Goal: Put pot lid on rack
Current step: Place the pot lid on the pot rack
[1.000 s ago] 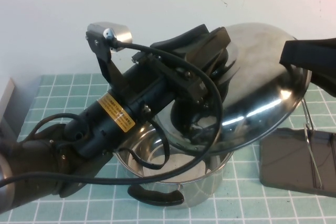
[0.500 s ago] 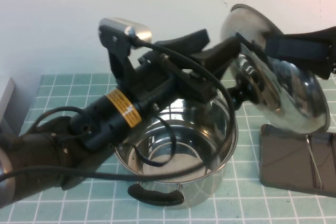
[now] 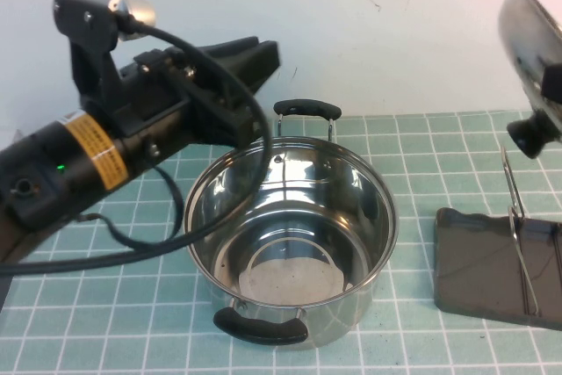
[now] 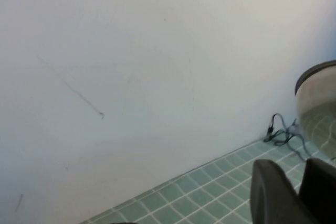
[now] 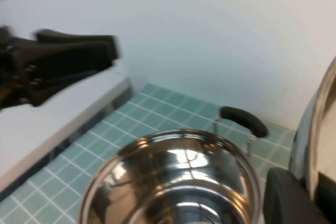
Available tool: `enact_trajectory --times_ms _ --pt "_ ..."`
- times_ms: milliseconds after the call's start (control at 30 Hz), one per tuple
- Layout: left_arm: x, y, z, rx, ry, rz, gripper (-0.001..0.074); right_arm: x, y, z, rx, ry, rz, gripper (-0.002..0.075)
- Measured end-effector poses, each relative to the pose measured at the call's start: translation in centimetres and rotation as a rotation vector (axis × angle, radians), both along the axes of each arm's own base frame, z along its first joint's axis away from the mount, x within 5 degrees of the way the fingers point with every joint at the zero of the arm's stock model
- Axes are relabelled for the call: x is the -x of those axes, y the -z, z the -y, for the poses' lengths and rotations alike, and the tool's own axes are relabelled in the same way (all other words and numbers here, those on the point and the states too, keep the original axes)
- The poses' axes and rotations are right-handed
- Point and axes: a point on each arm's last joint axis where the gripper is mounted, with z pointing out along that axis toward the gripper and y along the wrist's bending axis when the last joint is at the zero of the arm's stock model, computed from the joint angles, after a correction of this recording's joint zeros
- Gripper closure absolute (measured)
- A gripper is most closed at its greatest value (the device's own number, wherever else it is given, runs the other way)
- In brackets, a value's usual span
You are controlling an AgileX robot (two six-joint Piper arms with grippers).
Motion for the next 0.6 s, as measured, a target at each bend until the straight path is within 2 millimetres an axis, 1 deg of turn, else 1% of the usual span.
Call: enact_trajectory --times_ms 33,67,100,167,300,433,600 --pt "0.3 -0.1 -0.2 -0.042 -0.014 0.006 0.0623 0.0 0.1 0.1 0.002 0.016 -0.014 0.0701" --pt "0.5 -0.3 -0.4 -0.079 -0.022 0.015 0.0661 0.0 0.1 0.2 -0.004 0.028 -0.028 0.0701" --pt "0.8 -0.5 -0.6 -0.1 -0.03 0.022 0.0687 -0.2 0.2 0.2 -0.007 0.039 -0.038 0.0701" --pt "1.1 -0.6 -0.8 -0.138 -0.035 0.028 0.0715 -0.8 0.8 0.3 -0.017 0.068 -0.065 0.0701" --pt "1.4 -0.6 -0.8 -0.169 -0.024 0.023 0.073 -2.6 2.9 0.5 -0.084 0.136 -0.145 0.0701" --pt "1.4 -0.4 -0.7 -0.188 -0.016 0.02 0.0733 -4.4 4.9 0.3 -0.137 0.149 -0.2 0.0701" --pt "1.4 -0.2 -0.8 -0.207 -0.025 0.011 0.0733 -5.8 6.1 0.2 -0.157 0.16 -0.216 0.0701"
